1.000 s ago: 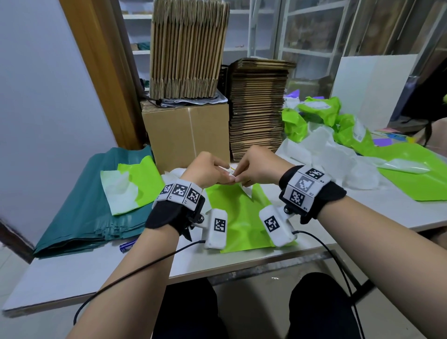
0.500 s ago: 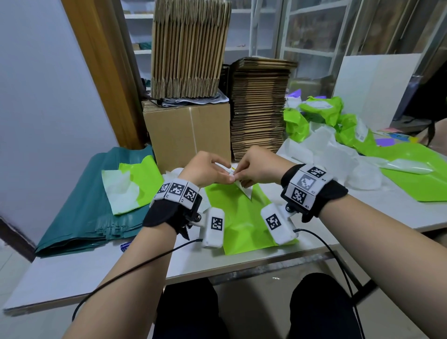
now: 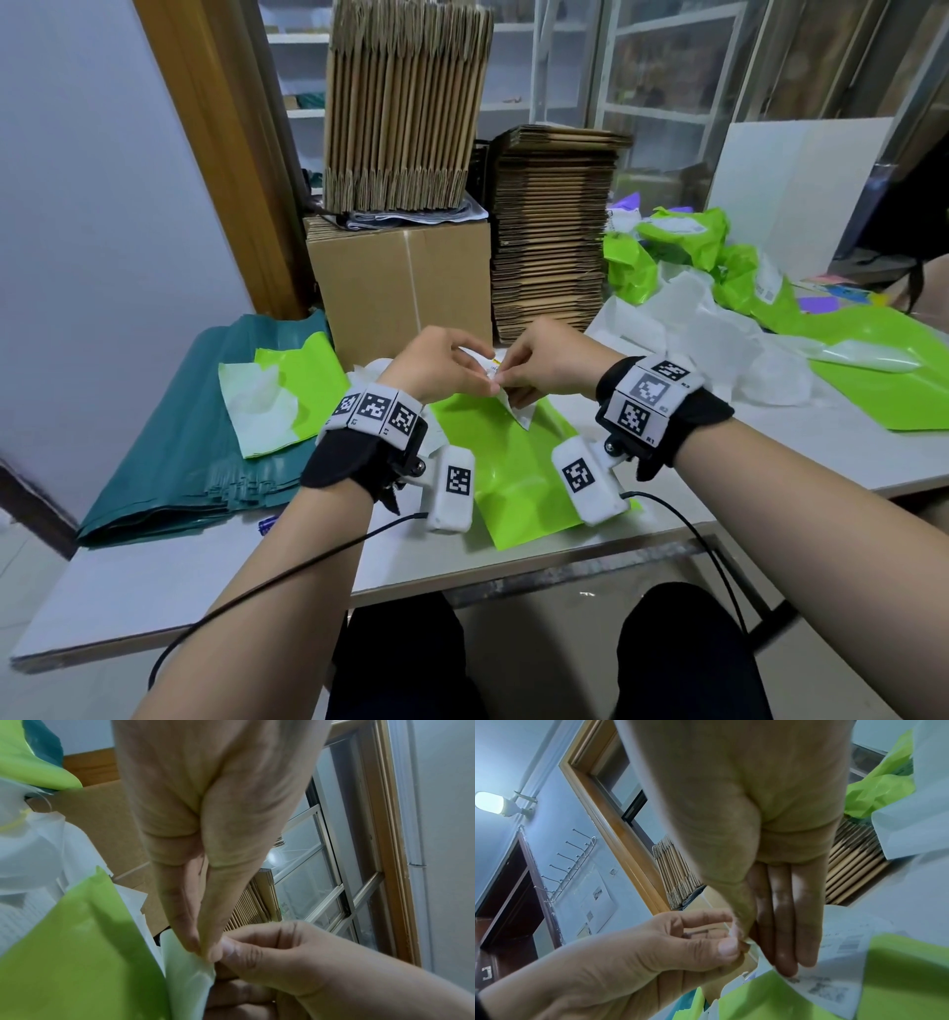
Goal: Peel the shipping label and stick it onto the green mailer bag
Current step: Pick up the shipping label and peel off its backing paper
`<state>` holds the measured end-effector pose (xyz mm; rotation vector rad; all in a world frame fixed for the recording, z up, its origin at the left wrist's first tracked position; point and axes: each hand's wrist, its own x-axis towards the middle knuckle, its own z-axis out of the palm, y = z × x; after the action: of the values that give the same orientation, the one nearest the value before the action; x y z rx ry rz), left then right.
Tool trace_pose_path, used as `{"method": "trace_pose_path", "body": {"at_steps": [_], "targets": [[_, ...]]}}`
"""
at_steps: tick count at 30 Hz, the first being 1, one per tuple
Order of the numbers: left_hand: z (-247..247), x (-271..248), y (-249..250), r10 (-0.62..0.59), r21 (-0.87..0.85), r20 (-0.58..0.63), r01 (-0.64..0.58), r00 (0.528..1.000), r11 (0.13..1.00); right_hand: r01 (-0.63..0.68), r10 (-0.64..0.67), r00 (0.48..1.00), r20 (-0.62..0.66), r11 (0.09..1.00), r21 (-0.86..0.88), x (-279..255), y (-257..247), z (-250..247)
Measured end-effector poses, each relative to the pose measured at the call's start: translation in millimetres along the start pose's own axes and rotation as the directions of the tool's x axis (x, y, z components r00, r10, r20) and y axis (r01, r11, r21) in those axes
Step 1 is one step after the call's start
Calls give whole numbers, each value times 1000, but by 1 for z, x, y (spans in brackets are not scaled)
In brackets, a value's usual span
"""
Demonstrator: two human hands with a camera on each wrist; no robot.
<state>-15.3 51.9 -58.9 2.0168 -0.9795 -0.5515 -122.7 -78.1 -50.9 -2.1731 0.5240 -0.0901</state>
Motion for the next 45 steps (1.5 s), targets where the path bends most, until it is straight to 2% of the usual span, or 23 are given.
{"method": "trace_pose_path", "body": {"at_steps": [5,12,16,23,31,37,45], "targets": [[4,-1,0,-10,22,-25,11,1000,1000,-18,17,999,29,998,57,-2,-1,4],[8,2,-2,-31,-48,-42,29,999,998,-45,44,999,21,998,47,0,-4,8],[10,3,-4,-63,-119,-54,56,997,991,-55,53,998,29,998,44,-2,-8,10],[16,1,-3,-199,-325,-30,179,980,929,-72,72,997,-9,997,17,-1,-11,12],[13,-2,-6,-188,-393,-47,155,981,906,-16,15,999,-31,1000,-15,-1,-5,11],[14,-3,-2,-198,-374,-34,171,980,912,4,-3,999,-42,1000,9,-2,-4,12],[8,-4,-4,-109,-331,24,110,994,937,-4,7,999,-37,997,83,3,-2,11]]}}
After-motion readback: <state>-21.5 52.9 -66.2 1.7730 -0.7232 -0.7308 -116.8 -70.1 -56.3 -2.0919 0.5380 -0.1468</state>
